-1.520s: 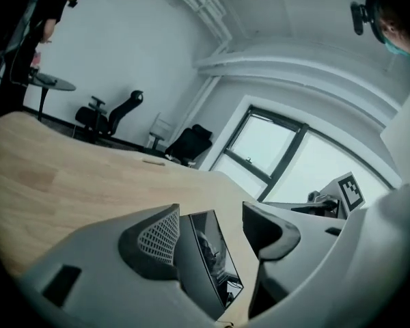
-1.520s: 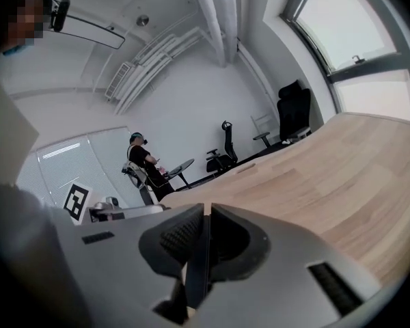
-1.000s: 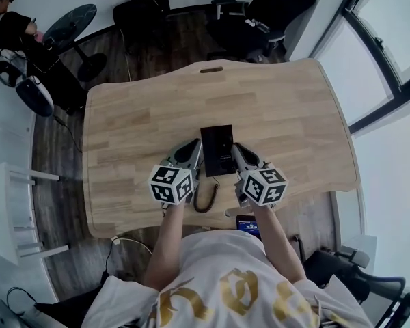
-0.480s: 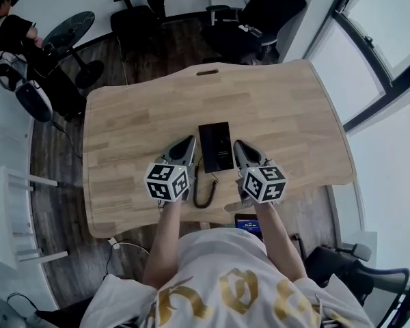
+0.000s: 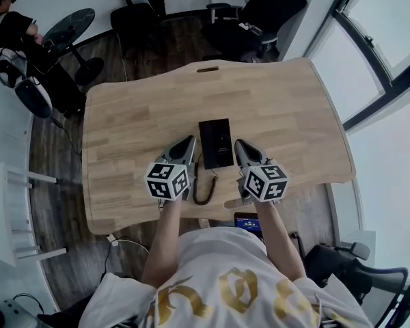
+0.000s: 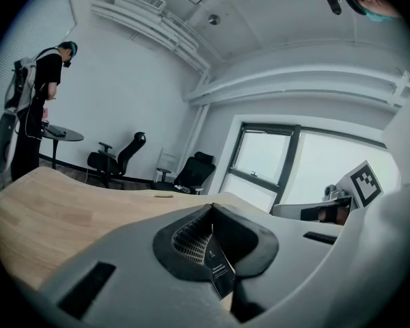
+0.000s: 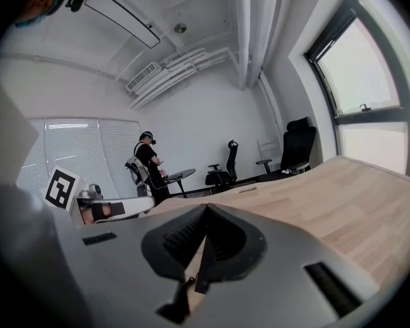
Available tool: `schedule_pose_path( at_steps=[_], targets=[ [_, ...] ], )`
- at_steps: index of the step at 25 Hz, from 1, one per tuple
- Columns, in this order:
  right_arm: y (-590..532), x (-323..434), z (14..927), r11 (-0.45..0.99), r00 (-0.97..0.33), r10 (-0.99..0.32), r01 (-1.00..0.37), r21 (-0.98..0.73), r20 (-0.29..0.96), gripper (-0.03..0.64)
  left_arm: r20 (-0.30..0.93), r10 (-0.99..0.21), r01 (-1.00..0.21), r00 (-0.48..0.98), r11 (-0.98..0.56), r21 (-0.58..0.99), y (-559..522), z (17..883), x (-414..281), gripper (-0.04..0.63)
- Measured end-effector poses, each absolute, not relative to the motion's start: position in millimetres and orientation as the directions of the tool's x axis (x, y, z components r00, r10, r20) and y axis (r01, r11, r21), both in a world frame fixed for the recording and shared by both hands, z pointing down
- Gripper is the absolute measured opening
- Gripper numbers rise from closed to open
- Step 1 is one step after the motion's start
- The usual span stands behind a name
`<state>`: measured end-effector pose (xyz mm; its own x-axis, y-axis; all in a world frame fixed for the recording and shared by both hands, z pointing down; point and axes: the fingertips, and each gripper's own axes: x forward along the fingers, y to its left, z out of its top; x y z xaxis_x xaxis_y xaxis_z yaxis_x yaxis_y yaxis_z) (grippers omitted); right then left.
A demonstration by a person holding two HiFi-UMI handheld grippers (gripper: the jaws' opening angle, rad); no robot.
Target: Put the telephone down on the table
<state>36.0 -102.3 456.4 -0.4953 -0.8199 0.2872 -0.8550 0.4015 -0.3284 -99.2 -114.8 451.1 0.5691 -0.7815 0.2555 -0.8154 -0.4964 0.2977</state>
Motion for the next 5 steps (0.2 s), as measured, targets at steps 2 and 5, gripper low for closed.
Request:
schedule_pose_path(
  at_steps=[2, 5],
  targets=[
    [-101.8, 36.1, 456.9, 0.400, -0.497, -0.819, -0.853, -0.336, 0.287, 0.012, 0.257, -0.780, -0.814, 0.571, -0.495, 0.305, -114.6, 451.7, -98.6, 0.009],
    [-100.6, 36.1, 457.0, 0.402, -0.502, -0.815, -0.849, -0.343, 0.289, 0.012, 0.262, -0.775, -0.809, 0.576, -0.494, 0.317, -113.2, 453.2, -97.0, 0.009]
  ],
)
